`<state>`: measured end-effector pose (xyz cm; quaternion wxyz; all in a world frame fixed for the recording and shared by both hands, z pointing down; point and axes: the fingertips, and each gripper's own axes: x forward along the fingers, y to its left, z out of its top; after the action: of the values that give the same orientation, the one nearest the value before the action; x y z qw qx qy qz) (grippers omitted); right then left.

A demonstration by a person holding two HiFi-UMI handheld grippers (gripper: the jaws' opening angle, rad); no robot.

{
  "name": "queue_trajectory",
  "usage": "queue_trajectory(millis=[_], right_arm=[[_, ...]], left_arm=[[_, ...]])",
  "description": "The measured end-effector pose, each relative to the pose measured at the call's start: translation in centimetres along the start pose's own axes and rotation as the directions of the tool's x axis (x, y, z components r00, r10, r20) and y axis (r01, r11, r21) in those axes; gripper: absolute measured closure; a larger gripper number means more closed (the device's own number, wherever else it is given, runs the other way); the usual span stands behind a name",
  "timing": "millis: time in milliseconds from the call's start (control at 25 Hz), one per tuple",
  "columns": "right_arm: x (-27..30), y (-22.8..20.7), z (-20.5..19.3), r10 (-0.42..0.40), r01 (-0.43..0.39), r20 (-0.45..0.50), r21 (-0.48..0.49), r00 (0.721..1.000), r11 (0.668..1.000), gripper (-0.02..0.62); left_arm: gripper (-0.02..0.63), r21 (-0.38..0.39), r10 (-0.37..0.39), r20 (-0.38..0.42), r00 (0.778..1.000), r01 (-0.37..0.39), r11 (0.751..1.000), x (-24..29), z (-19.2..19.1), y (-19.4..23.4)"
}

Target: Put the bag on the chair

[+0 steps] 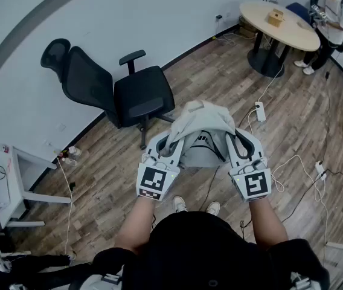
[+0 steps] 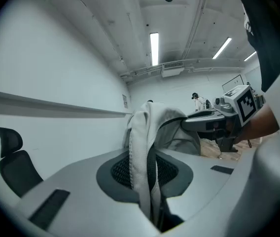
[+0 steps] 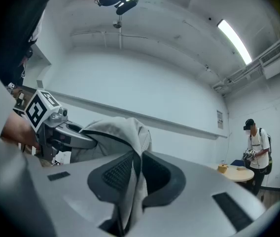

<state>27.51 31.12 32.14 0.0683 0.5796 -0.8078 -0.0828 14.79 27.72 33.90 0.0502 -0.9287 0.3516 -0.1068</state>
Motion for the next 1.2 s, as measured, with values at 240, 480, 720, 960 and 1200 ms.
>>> queue_trajectory(millis=[240,480,720,960,1200], right_arm=[[1.4,1.4,-0.3,0.004,-0.004,0.000,0.006,1.000,1.000,0.529],[3.1,3.3,-0.8,0.038,-0.037,-0.014,0.031,0.999,0.999,0.528],[4.4,6.4,-0.8,0.036,-0.032,-0.054,0.060,0.998,0.998,0.525],[6.3,8.4,-0.9,0.020,-0.018,-0.025,0.086,0.999,0.996,0.523],[9.3,9.9,-1.4,0.045,-0.040,-0.059,0.080,0.997,0.996,0.523]], left_arm=[[0.543,-0.012,0.009,-0.002,1.000,-0.009,1.000,-0.8,-1.2,1.3],[0.543,-0.048,0.011,-0.015,1.000,-0.012,0.999,-1.8,-2.7,3.2],[0.543,-0.069,-0.001,-0.007,1.000,0.000,0.998,-3.7,-4.0,5.6],[0.543,-0.063,-0.011,-0.002,1.000,0.010,0.998,-4.8,-4.9,7.8],[0.543,-0.098,-0.008,-0.026,1.000,0.005,0.995,-4.9,-6.4,10.6]])
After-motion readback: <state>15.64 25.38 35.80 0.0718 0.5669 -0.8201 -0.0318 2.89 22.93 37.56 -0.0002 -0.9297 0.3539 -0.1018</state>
